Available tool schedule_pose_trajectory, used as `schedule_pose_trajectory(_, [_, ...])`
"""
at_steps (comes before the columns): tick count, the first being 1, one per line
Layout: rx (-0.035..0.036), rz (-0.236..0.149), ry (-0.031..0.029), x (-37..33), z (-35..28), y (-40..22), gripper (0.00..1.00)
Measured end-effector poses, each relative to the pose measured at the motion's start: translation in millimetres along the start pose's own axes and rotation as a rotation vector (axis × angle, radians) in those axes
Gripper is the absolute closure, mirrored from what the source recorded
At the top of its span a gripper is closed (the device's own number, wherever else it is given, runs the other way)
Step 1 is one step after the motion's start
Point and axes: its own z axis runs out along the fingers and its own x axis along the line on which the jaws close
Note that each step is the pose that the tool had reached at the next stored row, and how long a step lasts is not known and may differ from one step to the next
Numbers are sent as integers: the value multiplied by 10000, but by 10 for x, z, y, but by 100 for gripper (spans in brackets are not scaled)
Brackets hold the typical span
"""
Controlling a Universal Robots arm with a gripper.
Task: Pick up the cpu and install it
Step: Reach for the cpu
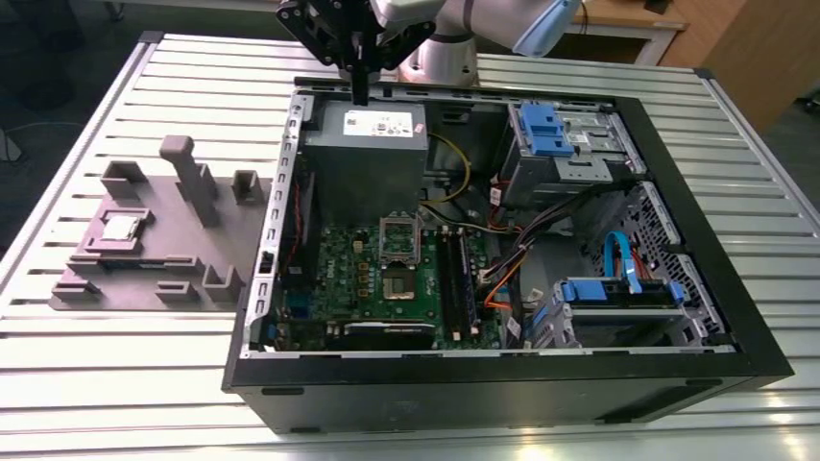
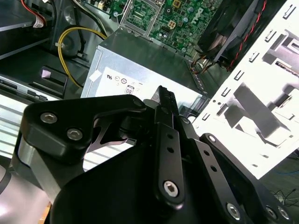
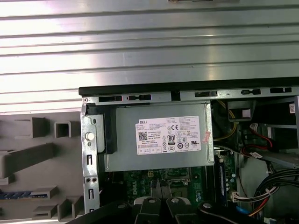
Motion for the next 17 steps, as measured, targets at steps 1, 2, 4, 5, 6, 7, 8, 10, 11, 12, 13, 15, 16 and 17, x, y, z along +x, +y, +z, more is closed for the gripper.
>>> schedule_pose_trajectory(1, [0,0,-1,0,0,0,90])
schedule_pose_trajectory(2, [0,0,0,0,0,0,90])
schedule_pose_trajectory(4, [0,0,0,0,0,0,90])
schedule_pose_trajectory(5, [0,-1,0,-1,0,0,90])
schedule_pose_trajectory(6, [0,0,0,0,0,-1,90])
schedule_pose_trajectory(7, [0,0,-1,0,0,0,90])
schedule_pose_trajectory(8, [0,0,-1,0,0,-1,90])
schedule_pose_trajectory(10, [0,0,0,0,0,-1,90])
schedule_pose_trajectory(11, [0,-1,0,0,0,-1,90])
schedule_pose_trajectory(12, [0,-2,0,1,0,-2,90])
schedule_pose_trajectory(13, [0,-2,0,2,0,-2,90])
schedule_pose_trajectory(15, [0,-1,0,5,0,-2,90])
schedule_pose_trajectory(16, [0,0,0,5,0,-2,90])
schedule_pose_trajectory(17, [0,0,0,5,0,-3,90])
